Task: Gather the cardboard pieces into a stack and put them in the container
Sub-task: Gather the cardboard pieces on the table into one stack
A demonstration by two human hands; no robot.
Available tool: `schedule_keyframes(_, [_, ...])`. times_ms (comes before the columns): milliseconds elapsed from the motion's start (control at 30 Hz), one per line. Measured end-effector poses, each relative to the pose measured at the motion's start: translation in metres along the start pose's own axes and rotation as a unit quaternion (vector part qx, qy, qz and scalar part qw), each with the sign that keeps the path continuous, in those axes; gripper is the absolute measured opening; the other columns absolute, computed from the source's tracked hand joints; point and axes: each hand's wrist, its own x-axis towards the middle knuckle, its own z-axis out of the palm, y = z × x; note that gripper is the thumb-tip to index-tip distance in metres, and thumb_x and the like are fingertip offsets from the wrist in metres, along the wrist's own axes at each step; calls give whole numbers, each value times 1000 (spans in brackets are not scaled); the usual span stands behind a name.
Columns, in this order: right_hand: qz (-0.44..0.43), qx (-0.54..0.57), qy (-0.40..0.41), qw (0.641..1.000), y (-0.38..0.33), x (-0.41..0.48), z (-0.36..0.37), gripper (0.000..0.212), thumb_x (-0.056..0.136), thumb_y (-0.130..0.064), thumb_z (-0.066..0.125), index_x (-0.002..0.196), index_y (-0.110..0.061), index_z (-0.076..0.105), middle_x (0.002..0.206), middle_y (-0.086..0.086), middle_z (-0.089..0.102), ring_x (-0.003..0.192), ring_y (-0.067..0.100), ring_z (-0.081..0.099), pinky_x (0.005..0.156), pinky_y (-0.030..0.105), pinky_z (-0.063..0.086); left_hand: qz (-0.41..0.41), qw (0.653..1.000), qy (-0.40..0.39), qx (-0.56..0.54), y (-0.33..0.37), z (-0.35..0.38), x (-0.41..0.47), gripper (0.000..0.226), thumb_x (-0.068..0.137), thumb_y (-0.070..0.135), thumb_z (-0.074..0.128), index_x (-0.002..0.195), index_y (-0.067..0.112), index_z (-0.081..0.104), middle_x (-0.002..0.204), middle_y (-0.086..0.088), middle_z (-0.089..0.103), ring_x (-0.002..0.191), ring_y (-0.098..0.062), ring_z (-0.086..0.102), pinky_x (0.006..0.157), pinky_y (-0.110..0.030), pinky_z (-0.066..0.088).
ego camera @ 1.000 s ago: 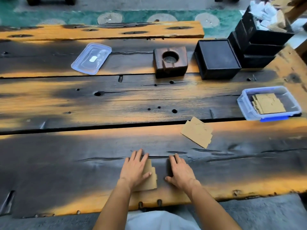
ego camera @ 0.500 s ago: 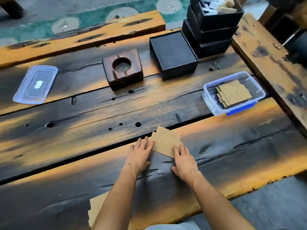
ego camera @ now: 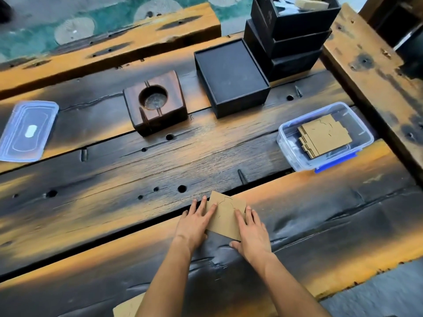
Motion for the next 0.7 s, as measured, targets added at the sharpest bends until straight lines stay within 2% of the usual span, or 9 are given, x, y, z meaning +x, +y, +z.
schedule_keyframes(167, [-11,2,3,1000,8,2,-3,95,87,-55,69,159,-26,13,168,10,8,155,29,8,120,42,24,6,999,26,17,1,2,2,95,97,24,66,164,27,-2,172,-10,-3,157,-35,6,122,-49,26])
schedule_keyframes(267, [-30,-11,22,999,12,3,-6,87,89,-49,68,156,-21,20,165,8,21,152,26,19,118,39,27,6,999,41,29,7,6,0,91,98,24,64,163,26,1,171,-14,7,156,-34,13,121,-46,27])
schedule_keyframes(333, [-46,-20,24,998,12,2,-7,84,91,-45,67,156,-19,21,163,10,26,149,28,23,117,40,28,-3,999,38,24,12,9,-3,93,97,26,66,163,26,1,170,-16,6,156,-35,13,121,-46,26])
schedule_keyframes(467, [-75,-40,14,996,18,-3,-7,82,94,-45,63,157,-19,18,162,13,26,148,30,23,117,42,28,-12,998,45,28,19,17,-12,93,96,29,67,163,25,3,168,-20,10,154,-35,17,120,-46,28])
schedule_keyframes(700, [-125,-59,15,990,14,-20,-3,82,92,-47,64,157,-20,20,160,10,28,144,30,29,116,42,30,-37,997,65,25,17,34,-44,86,96,39,63,162,25,9,163,-16,20,147,-33,27,114,-46,34])
